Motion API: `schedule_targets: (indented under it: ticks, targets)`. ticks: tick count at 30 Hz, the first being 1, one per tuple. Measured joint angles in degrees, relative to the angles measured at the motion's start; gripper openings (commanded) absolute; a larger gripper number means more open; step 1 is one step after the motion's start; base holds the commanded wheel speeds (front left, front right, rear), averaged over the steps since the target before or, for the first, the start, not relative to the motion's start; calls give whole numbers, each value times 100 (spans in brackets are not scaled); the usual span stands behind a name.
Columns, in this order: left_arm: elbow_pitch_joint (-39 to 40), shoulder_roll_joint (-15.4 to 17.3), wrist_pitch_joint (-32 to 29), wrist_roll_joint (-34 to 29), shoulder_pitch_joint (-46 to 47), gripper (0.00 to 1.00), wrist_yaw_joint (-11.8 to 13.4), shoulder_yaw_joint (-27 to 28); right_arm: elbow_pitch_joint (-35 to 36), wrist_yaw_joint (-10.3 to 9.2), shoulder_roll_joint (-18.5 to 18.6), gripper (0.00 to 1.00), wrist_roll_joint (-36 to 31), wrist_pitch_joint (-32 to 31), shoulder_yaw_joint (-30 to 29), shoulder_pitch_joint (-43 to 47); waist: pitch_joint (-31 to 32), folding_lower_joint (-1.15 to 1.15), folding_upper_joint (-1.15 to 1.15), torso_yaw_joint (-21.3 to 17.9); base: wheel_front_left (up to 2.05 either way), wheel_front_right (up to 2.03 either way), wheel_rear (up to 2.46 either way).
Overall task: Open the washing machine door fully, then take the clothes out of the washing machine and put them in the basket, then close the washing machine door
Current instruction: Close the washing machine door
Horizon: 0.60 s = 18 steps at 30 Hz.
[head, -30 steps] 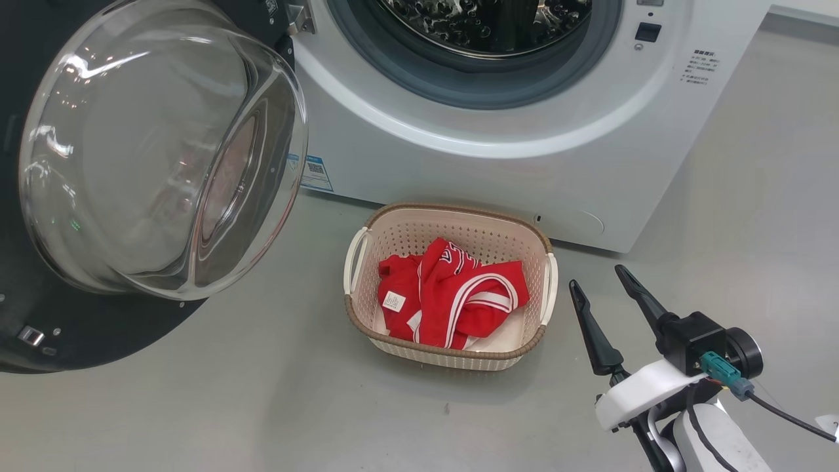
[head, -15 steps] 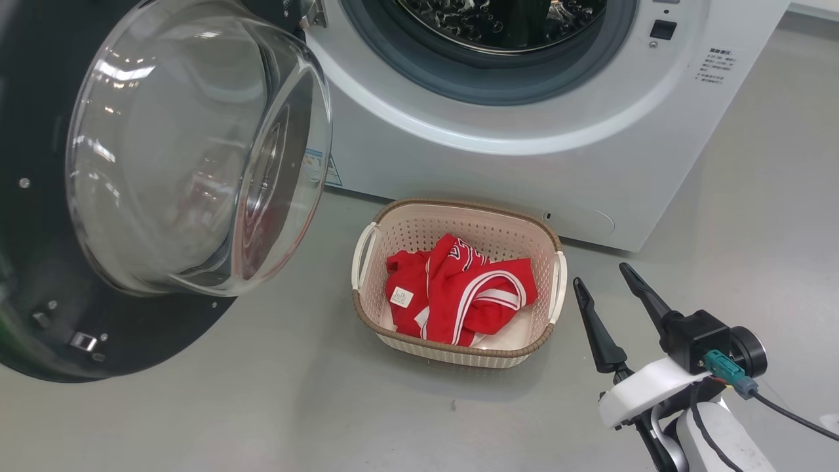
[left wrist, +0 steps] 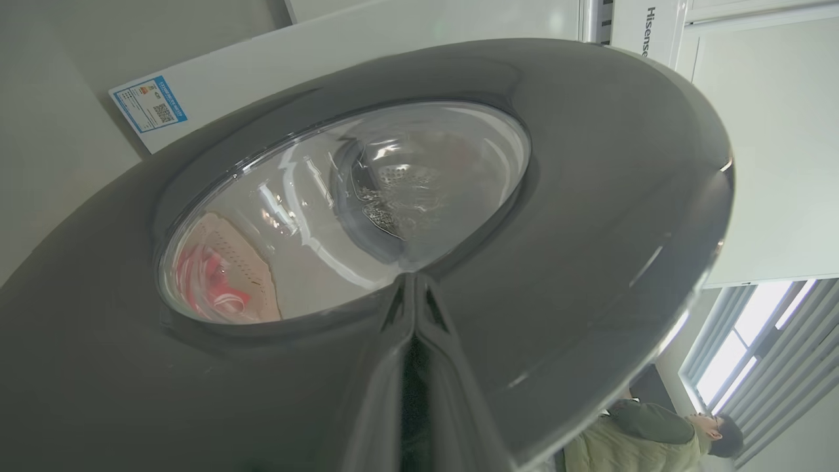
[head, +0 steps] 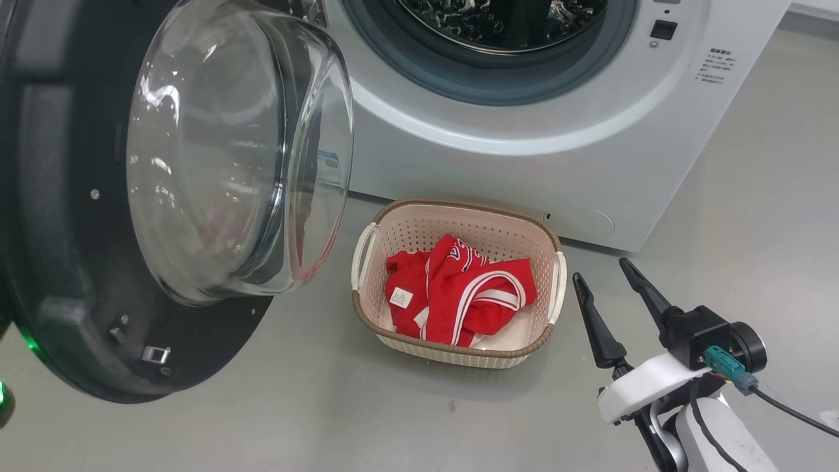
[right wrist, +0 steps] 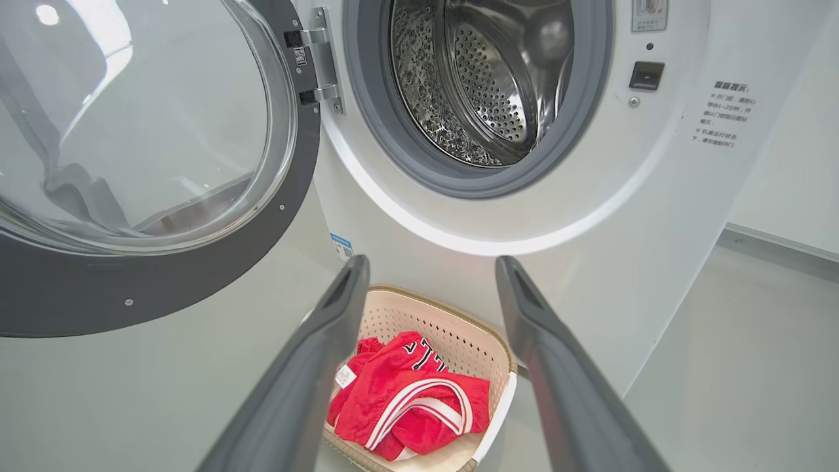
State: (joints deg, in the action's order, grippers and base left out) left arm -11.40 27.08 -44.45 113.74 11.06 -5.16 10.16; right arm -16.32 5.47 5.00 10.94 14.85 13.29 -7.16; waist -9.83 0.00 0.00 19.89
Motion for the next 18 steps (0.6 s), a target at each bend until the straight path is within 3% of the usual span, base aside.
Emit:
schedule_targets:
  ticks: [18]
  targets:
    - [1126,-305,-957,275,-532,0,-129,-475,100,-8,-102,100,3,0,-14,-58,64,0,0,-492,0,0,0]
